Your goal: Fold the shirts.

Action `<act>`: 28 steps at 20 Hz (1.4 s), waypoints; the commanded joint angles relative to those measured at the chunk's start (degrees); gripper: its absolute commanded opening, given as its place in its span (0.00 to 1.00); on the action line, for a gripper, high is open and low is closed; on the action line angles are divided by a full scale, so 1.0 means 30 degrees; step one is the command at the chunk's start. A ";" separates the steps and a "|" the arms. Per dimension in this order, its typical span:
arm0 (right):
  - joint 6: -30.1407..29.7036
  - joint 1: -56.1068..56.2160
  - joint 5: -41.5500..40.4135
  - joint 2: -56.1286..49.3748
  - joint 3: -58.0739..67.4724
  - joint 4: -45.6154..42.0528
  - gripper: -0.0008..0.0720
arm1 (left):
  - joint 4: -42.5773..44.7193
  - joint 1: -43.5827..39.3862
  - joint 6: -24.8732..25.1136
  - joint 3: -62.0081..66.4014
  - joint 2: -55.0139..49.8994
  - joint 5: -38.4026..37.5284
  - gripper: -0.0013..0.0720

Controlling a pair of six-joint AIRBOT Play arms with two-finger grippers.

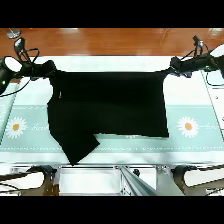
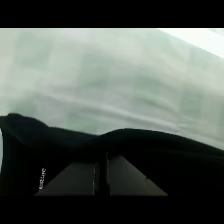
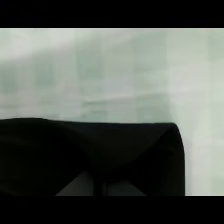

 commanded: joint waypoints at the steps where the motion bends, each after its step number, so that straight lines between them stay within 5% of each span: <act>1: -0.1639 -0.0350 0.2900 -0.0233 0.0597 -0.0240 0.05 | -0.0087 0.0554 0.2186 0.1129 -0.0350 -0.3883 0.04; 4: -0.1625 -0.0197 0.5493 0.0160 0.0240 -0.2346 0.05 | -0.0080 0.1056 0.4466 0.1202 -0.0459 -0.8327 0.04; 9: -0.0750 0.0969 0.2346 0.0138 -0.4146 -0.3490 0.05 | 0.0044 0.1020 0.5042 -0.1887 -0.1362 -0.8546 0.05; 10: -0.0233 0.0991 0.2062 0.0138 -0.4554 -0.3453 0.27 | 0.0036 0.1013 0.4823 -0.1923 -0.1654 -0.8867 0.16; 11: 0.0138 0.0984 0.2499 0.0168 -0.4532 -0.3322 0.88 | 0.0146 0.1035 0.4758 -0.1749 -0.1865 -0.9449 0.64; 12: -0.0342 0.0823 0.3534 0.0291 -0.4233 -0.3177 0.85 | 0.0415 0.1151 0.4707 -0.1428 -0.1902 -1.0200 0.98; 15: -0.1137 -0.0554 0.6528 0.2098 -0.3599 -0.4262 0.85 | 0.0962 0.2178 0.5268 -0.0998 -0.1253 -1.2881 0.98; 18: -0.1144 -0.3155 0.5923 0.5676 -0.6229 -0.5042 0.85 | 0.0984 0.4350 0.4881 -0.3745 0.0729 -1.2983 0.98; 24: -0.2601 -0.6149 0.1668 1.3223 -1.7092 -0.0036 0.85 | -0.2630 0.9012 0.6011 -1.1737 0.4437 -1.1249 0.98; 28: -0.3446 -0.6149 0.1253 1.3865 -1.9438 0.2572 0.85 | -0.5195 0.7686 0.6215 -1.3799 0.4911 -1.0112 0.98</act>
